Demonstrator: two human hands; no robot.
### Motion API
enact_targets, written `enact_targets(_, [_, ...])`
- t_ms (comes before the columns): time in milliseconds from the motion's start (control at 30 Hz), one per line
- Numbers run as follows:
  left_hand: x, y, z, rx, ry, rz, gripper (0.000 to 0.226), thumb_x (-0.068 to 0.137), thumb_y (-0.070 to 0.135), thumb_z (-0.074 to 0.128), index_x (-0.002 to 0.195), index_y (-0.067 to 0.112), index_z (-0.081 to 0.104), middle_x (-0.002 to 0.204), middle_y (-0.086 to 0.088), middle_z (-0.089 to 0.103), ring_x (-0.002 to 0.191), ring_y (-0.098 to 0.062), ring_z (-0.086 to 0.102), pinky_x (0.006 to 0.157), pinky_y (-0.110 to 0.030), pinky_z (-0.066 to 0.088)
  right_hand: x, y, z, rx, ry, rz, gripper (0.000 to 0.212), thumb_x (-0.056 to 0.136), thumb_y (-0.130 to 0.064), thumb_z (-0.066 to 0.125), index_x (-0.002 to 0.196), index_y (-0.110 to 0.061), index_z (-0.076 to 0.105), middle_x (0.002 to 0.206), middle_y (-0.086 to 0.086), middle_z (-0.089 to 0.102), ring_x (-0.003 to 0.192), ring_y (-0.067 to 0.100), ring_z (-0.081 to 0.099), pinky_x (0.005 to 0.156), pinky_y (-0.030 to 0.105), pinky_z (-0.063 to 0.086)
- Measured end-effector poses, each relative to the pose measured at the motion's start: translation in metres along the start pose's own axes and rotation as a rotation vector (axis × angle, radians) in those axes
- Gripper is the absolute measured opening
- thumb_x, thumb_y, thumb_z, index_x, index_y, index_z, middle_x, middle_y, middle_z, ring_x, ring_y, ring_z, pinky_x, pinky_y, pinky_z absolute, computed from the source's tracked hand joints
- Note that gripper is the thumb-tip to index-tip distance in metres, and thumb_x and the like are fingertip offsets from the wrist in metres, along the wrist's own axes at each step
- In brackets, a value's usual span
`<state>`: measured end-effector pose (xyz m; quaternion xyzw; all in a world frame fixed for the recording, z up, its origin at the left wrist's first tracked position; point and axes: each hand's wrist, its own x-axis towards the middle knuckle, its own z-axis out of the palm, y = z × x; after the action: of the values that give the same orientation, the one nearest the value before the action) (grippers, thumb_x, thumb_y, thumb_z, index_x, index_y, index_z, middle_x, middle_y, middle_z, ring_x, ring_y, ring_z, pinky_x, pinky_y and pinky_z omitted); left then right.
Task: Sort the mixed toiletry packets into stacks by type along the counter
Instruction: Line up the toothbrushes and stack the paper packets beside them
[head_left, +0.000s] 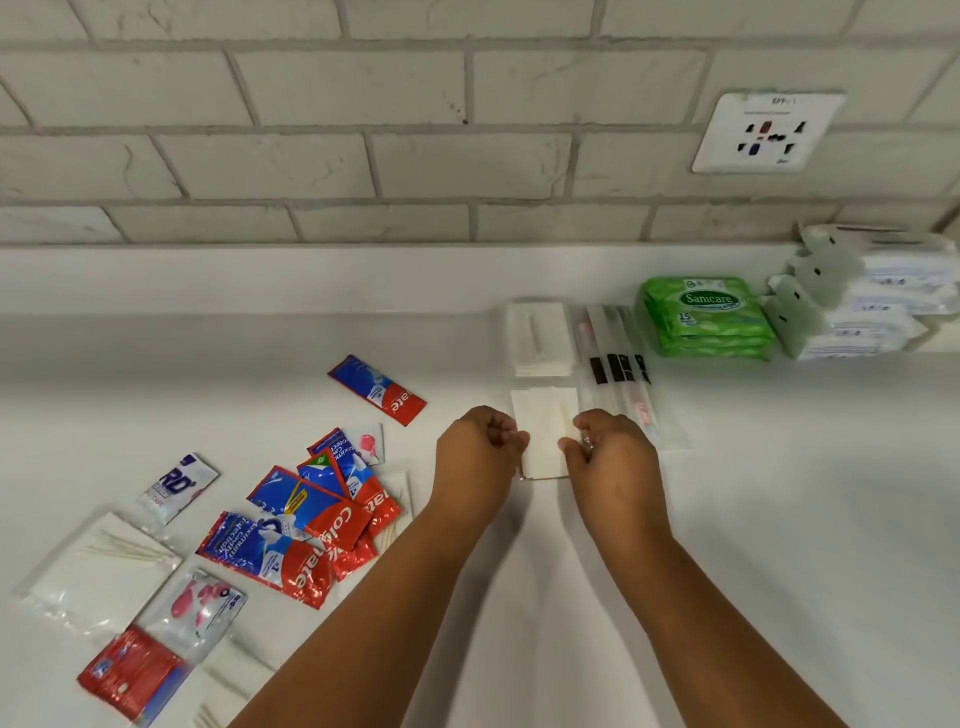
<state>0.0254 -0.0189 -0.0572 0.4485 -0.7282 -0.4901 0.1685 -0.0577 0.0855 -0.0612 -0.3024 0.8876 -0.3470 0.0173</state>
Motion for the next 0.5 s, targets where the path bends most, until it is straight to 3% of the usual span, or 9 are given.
enact_targets(100, [0.010,0.002,0.009,0.061,0.044,0.046,0.013,0.087,0.020,0.069,0.098,0.017,0.061,0.073,0.006,0.061,0.065,-0.005,0.058,0.062,-0.007,0.039,0.010,0.002,0.006,-0.137,0.006,-0.066,0.021,0.089,-0.011,0.061,0.107,-0.004,0.067,0.099,0.015,0.064,0.090,0.029,0.060,0.077,0.032,0.048])
enact_targets(233, [0.018,0.002,0.016,0.163,0.056,0.096,0.023,0.088,0.020,0.067,0.110,0.013,0.063,0.081,0.003,0.062,0.075,-0.013,0.060,0.073,-0.017,0.046,0.018,0.003,0.013,-0.263,0.031,-0.105,0.008,0.081,0.001,0.065,0.086,-0.002,0.071,0.080,0.016,0.061,0.079,0.034,0.058,0.067,0.033,0.046])
enact_targets(300, [0.020,0.004,0.018,0.216,0.049,0.092,0.025,0.089,0.021,0.066,0.112,0.013,0.063,0.088,0.000,0.064,0.079,-0.015,0.061,0.078,-0.019,0.046,0.020,0.006,0.017,-0.305,0.066,-0.114,0.016,0.066,0.009,0.072,0.071,-0.006,0.068,0.070,0.011,0.056,0.069,0.031,0.056,0.059,0.026,0.040])
enact_targets(400, [0.022,0.005,0.019,0.253,0.045,0.072,0.030,0.090,0.024,0.066,0.117,0.013,0.062,0.099,-0.004,0.067,0.083,-0.015,0.060,0.081,-0.019,0.046,0.021,0.008,0.019,-0.363,0.087,-0.121,0.028,0.051,0.012,0.078,0.057,-0.011,0.062,0.067,0.007,0.055,0.064,0.026,0.053,0.061,0.021,0.032])
enact_targets(500, [0.020,0.007,0.019,0.253,0.032,0.054,0.035,0.090,0.026,0.066,0.121,0.013,0.060,0.103,-0.005,0.067,0.086,-0.017,0.061,0.084,-0.021,0.047,0.021,0.008,0.019,-0.378,0.070,-0.127,0.028,0.049,0.012,0.079,0.055,-0.009,0.062,0.068,0.009,0.056,0.064,0.028,0.053,0.062,0.023,0.040])
